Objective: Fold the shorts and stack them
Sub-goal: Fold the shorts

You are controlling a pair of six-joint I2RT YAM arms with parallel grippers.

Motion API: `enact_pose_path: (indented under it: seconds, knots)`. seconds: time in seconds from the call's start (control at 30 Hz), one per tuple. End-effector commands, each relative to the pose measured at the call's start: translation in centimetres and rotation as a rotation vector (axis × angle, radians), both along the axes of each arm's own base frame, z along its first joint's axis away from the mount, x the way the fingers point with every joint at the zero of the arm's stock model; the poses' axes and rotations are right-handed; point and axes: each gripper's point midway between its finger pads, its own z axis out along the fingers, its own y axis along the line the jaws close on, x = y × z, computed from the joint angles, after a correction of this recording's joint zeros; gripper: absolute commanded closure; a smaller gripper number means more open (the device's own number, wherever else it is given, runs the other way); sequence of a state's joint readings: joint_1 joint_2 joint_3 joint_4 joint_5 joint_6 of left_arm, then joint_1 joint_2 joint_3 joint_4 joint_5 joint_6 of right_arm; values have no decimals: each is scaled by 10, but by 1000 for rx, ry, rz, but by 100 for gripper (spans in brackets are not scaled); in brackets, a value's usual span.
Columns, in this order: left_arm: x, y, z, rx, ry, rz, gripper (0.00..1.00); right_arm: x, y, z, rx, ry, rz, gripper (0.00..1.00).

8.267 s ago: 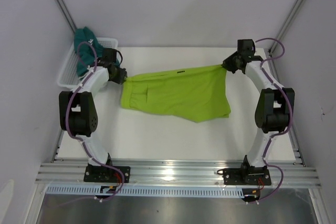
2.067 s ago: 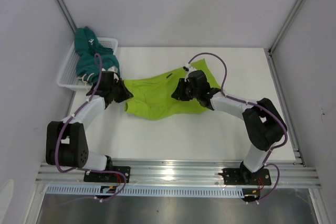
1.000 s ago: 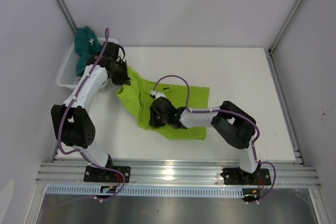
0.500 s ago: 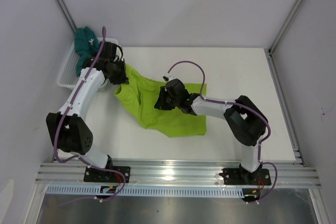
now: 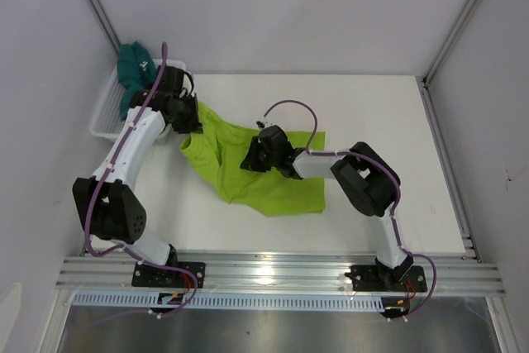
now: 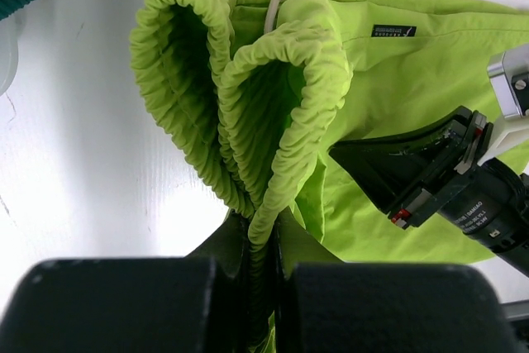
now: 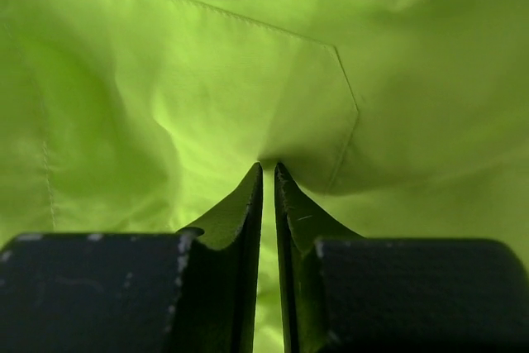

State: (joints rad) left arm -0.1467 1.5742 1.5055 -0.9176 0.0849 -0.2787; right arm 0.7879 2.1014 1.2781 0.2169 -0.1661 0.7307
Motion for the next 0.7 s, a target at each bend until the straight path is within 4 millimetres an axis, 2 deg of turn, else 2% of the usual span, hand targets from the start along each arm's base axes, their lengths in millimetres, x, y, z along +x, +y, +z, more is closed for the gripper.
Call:
enact_pose_path:
  seconds: [0.0, 0.17, 0.3, 0.5, 0.67]
  knots:
    - [1, -6, 20, -12, -60, -32, 100, 21, 17, 21, 56, -65, -33, 88]
    - [0, -8, 27, -23, -75, -23, 100, 16, 11, -15, -12, -2, -67, 88]
    - [0, -15, 31, -28, -82, -35, 100, 9, 17, -36, -50, 21, -67, 88]
    - [0, -29, 33, -30, -77, -53, 100, -1, 39, -41, -71, 7, -48, 88]
    - [1, -43, 34, -56, -82, -61, 100, 0, 48, -27, -54, -6, -38, 88]
